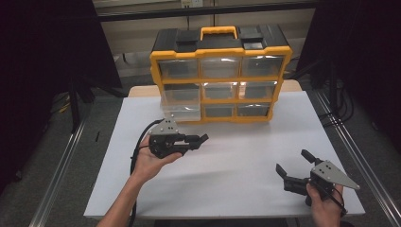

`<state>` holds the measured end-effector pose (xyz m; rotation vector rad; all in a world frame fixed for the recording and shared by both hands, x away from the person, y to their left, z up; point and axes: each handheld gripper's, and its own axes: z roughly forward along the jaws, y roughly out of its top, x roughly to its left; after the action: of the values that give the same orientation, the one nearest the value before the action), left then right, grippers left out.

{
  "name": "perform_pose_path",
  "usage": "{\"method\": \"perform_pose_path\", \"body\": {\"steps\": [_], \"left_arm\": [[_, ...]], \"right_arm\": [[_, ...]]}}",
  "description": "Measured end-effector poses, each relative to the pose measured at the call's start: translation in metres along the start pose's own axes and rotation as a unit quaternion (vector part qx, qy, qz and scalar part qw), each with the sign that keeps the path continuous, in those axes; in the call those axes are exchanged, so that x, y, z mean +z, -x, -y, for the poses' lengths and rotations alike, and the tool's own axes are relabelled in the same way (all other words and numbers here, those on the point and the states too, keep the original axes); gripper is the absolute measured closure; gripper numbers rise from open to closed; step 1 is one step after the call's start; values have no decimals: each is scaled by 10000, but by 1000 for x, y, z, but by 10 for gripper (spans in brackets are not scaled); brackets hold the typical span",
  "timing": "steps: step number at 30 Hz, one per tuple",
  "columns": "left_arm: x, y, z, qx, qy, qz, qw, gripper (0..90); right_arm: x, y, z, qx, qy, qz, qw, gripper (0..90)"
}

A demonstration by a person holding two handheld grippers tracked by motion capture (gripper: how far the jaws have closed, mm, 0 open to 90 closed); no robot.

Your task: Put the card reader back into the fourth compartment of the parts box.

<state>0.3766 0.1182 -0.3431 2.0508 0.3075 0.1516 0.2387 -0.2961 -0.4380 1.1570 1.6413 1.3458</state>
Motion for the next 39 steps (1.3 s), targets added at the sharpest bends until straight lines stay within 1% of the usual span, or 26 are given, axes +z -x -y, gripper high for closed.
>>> {"method": "perform_pose_path", "body": {"steps": [2, 4, 7, 14, 16, 17, 19, 22, 23, 24, 26, 27, 29, 33, 37, 39], "left_arm": [[-3, 1, -1, -10, 60, -45, 10000, 738], [-5, 3, -3, 37, 50, -65, 10000, 738], [-8, 5, -6, 37, 136, -93, 9999, 738], [-19, 5, -13, 46, 271, -207, 9994, 738], [-21, 6, -16, 21, 311, -174, 9994, 738], [-21, 6, -17, 53, 287, -185, 9994, 738], [-22, 7, -18, 25, 328, -210, 9992, 738], [-26, 5, -20, 45, 342, -272, 9990, 738], [-27, 4, -21, 53, 370, -258, 9990, 738], [-28, 3, -23, 100, 291, -295, 9991, 738], [-31, 1, -26, 174, 223, -402, 9988, 738], [-33, -1, -27, 148, 265, -379, 9988, 738], [-35, -2, -30, 136, 291, -403, 9987, 738], [-40, -3, -34, 167, 293, -445, 9984, 738], [-45, -5, -38, 176, 350, -484, 9981, 738], [-49, -6, -41, 188, 355, -531, 9978, 738]], "right_arm": [[0, 0, 0, 4, 10, -15, 10000, 10], [0, 0, 0, -9, 17, -19, 10000, 10], [0, 0, 0, 1, 27, -17, 10000, 10], [0, 0, 0, 4, 19, -11, 10000, 10], [0, 0, 0, 0, 29, -22, 10000, 10], [0, 0, 0, -7, 41, -28, 10000, 10], [-1, 0, -1, 10, 57, -63, 10000, 10], [-1, 0, -1, 22, 74, -93, 9999, 10], [-1, 0, -1, 5, 80, -97, 9999, 10], [-1, 0, -1, 10, 80, -104, 9999, 10], [0, 0, -1, 24, 79, -98, 9999, 10], [0, 0, 0, 23, 78, -91, 9999, 10], [0, 0, 0, 16, 78, -84, 9999, 10], [0, 0, 0, 26, 75, -87, 9999, 10], [0, 0, 0, 30, 78, -84, 9999, 10], [0, 0, 0, 34, 87, -90, 9999, 10]]}}
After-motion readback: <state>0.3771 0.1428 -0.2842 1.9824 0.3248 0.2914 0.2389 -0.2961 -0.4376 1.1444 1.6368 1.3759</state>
